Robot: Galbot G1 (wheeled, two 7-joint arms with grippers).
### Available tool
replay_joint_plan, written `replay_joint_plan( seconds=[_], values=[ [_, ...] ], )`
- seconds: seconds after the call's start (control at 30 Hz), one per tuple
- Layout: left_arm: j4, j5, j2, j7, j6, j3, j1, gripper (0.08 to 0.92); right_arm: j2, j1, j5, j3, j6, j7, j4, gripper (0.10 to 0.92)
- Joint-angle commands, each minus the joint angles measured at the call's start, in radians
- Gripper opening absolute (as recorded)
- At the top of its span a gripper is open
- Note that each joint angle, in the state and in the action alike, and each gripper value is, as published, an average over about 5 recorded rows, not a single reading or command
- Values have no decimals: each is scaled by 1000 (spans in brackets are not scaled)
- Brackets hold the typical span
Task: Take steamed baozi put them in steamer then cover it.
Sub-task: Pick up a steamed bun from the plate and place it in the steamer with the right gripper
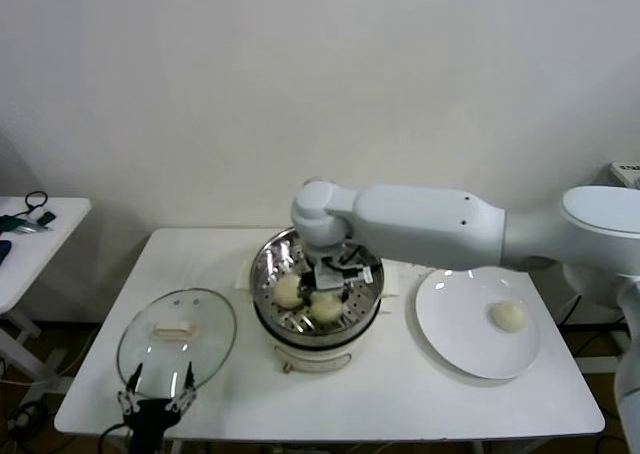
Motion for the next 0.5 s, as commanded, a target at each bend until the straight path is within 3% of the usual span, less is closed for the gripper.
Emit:
replay_joint_plan(
  seconds=[0.03, 0.17, 0.37, 0.5],
  values=[
    [6, 0, -2, 0, 2, 2, -3, 823, 15, -22, -3, -14, 5, 3, 9, 687],
    [9, 1, -3, 0, 3, 4, -8, 823, 21, -26, -3, -8, 0, 17, -1, 693],
    [2, 0, -3, 1, 9, 8, -9, 823, 24, -23, -7, 3, 6, -3, -12, 800],
    [1, -1, 1, 0, 10, 5, -12, 823, 24, -12, -11, 24, 18, -7, -24, 821]
  ],
)
